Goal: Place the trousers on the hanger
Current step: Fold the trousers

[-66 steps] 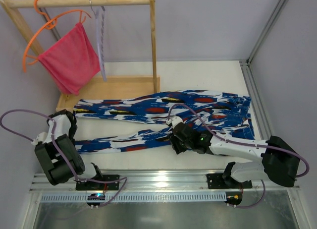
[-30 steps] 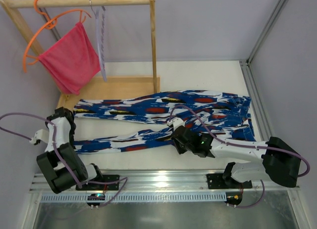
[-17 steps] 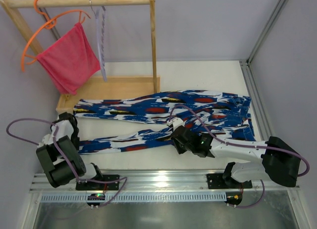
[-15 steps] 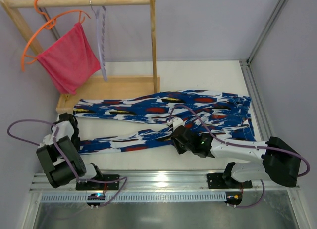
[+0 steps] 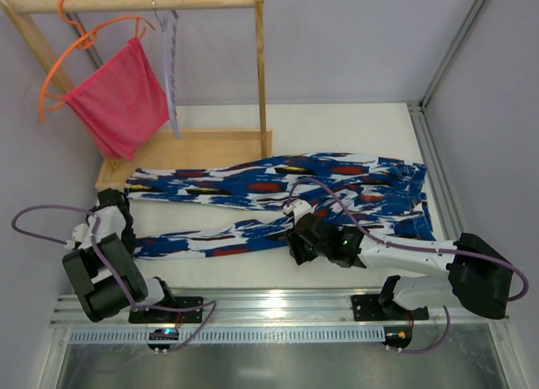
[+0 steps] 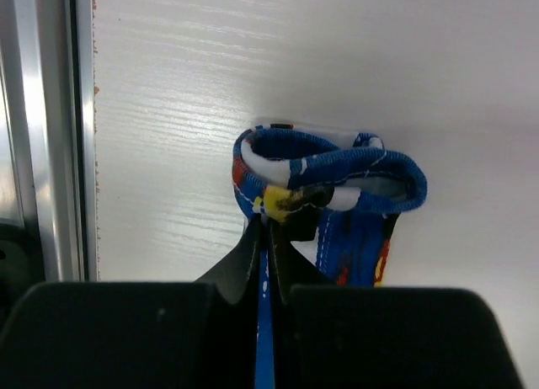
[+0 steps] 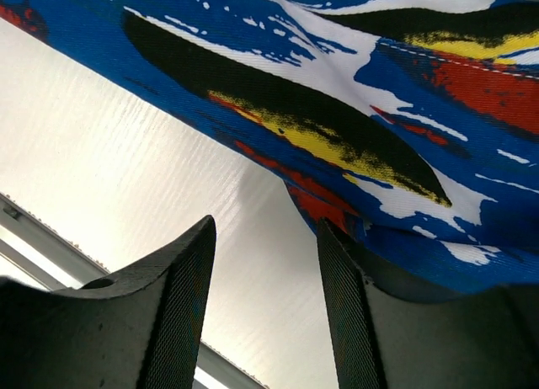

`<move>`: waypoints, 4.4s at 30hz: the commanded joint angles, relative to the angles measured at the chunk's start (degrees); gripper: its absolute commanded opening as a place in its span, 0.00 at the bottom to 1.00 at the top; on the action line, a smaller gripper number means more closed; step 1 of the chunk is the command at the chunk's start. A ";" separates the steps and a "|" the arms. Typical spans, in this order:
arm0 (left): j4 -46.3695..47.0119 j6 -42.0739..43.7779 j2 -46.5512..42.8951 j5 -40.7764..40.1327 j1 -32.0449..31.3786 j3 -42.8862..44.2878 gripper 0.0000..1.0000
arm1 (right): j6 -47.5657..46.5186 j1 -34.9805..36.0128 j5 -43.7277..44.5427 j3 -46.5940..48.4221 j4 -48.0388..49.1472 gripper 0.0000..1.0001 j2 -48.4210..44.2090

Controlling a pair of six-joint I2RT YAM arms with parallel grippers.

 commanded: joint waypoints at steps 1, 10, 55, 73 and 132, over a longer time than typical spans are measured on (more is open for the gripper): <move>-4.38 -2.31 -3.68 -0.63 0.40 3.17 0.00 | -0.25 0.24 2.23 0.23 1.48 0.56 -0.01; -12.31 -6.10 -8.27 -1.16 0.40 11.17 0.00 | -0.95 0.24 5.76 3.48 2.45 0.57 9.82; -4.62 20.67 0.02 3.29 -1.53 19.20 0.63 | 22.74 2.18 11.98 9.19 -10.55 0.49 -8.72; 15.11 22.99 -3.18 23.01 -1.71 3.62 0.85 | 31.48 -38.51 11.56 8.15 -13.11 0.50 -1.60; 15.79 14.11 -20.21 2.35 -5.14 -8.24 0.61 | 18.73 -68.32 -0.57 0.94 -5.38 0.47 -5.98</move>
